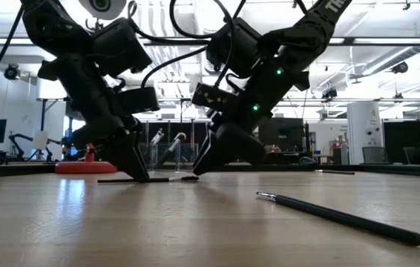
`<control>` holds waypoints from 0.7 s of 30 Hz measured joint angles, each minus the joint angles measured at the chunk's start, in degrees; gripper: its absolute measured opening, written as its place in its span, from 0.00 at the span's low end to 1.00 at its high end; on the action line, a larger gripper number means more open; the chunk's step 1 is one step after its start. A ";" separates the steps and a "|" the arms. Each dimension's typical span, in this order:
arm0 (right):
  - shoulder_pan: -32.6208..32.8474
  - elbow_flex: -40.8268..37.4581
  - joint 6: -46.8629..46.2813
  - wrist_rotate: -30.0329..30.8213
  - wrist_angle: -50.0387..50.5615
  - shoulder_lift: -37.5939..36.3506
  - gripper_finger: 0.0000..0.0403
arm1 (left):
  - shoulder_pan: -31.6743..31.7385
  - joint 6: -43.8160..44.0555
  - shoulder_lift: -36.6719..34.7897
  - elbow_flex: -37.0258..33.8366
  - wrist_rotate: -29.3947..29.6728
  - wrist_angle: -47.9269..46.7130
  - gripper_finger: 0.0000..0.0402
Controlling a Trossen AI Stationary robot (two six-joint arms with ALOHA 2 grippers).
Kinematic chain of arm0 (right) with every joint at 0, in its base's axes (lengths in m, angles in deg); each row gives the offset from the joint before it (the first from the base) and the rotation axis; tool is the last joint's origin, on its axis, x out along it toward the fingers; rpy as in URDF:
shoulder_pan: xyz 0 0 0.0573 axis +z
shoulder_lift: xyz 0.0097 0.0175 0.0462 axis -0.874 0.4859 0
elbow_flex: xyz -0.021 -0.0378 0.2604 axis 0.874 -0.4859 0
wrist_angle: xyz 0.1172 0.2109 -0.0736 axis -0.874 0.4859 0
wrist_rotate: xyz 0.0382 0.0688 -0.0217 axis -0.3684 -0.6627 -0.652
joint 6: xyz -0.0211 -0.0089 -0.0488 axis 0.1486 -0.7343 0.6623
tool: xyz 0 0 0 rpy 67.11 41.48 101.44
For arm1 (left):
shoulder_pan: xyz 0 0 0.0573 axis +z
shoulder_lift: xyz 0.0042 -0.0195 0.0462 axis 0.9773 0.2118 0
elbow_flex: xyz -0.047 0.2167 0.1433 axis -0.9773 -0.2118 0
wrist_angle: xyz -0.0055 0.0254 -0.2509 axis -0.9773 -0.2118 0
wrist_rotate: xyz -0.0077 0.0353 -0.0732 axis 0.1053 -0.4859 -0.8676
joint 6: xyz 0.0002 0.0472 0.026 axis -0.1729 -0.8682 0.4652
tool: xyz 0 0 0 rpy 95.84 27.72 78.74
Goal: Pick & Place Makeup Supplies
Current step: Put the makeup brush into the transparent organizer
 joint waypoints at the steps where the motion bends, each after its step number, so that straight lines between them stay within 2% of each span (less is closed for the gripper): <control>1: -0.04 0.00 0.00 -1.25 0.19 0.02 0.26 | 0.00 -0.11 0.27 0.00 -0.15 0.01 0.08; 3: -0.16 -0.02 -0.02 -3.89 0.37 0.04 0.26 | 0.06 -0.30 0.71 -0.02 -0.22 -0.03 0.03; 10: -0.13 -0.04 1.03 -4.71 0.31 0.09 0.28 | 0.18 -0.62 0.87 -0.09 -0.49 -0.10 0.01; 21: 1.73 -0.11 -3.62 -5.03 0.35 0.13 0.37 | 0.26 -1.01 -2.04 -0.17 -1.08 0.33 0.00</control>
